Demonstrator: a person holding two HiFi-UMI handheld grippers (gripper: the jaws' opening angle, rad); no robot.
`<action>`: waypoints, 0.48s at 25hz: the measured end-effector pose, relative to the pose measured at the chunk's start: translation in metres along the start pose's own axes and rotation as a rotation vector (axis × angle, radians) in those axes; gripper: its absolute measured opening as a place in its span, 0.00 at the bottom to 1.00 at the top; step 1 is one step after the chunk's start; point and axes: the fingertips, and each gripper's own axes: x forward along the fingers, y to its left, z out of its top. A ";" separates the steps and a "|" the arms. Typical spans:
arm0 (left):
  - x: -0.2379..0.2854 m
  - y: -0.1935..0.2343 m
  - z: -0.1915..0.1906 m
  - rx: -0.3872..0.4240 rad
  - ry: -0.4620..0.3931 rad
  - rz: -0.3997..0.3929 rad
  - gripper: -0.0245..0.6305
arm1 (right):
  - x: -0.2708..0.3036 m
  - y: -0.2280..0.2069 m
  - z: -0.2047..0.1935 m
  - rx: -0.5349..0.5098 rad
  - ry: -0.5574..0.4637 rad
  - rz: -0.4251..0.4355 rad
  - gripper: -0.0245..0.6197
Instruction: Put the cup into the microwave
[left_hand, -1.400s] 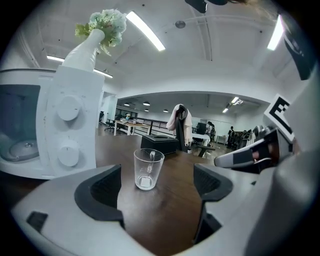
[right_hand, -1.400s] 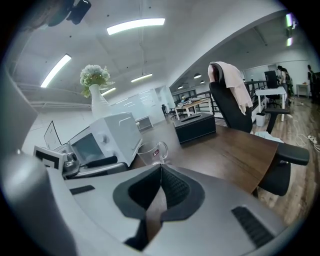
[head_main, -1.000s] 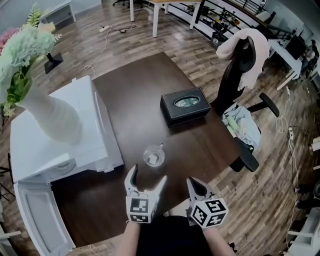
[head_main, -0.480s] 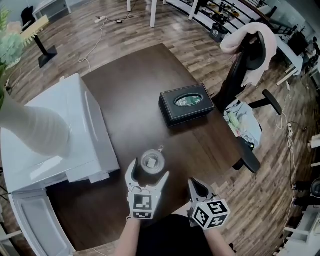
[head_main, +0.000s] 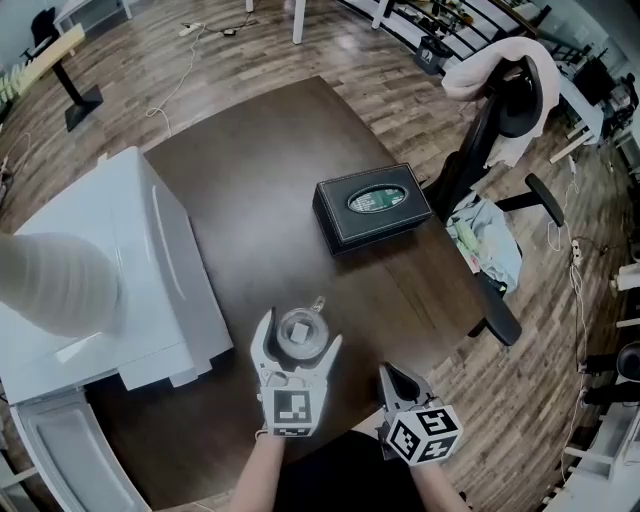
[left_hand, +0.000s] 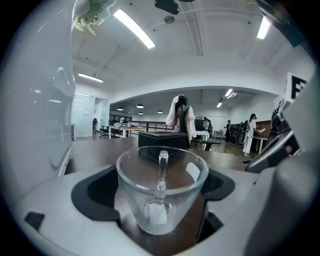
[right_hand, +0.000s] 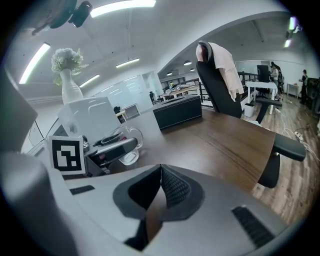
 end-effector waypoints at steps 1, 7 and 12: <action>0.002 0.000 0.001 0.007 -0.012 0.002 0.74 | 0.001 -0.001 -0.001 0.000 0.003 -0.004 0.03; 0.010 -0.002 0.014 0.086 -0.105 0.016 0.74 | 0.004 -0.007 -0.003 -0.003 0.019 -0.019 0.03; 0.013 0.001 0.016 0.103 -0.124 0.036 0.72 | 0.007 -0.010 -0.004 -0.010 0.029 -0.024 0.03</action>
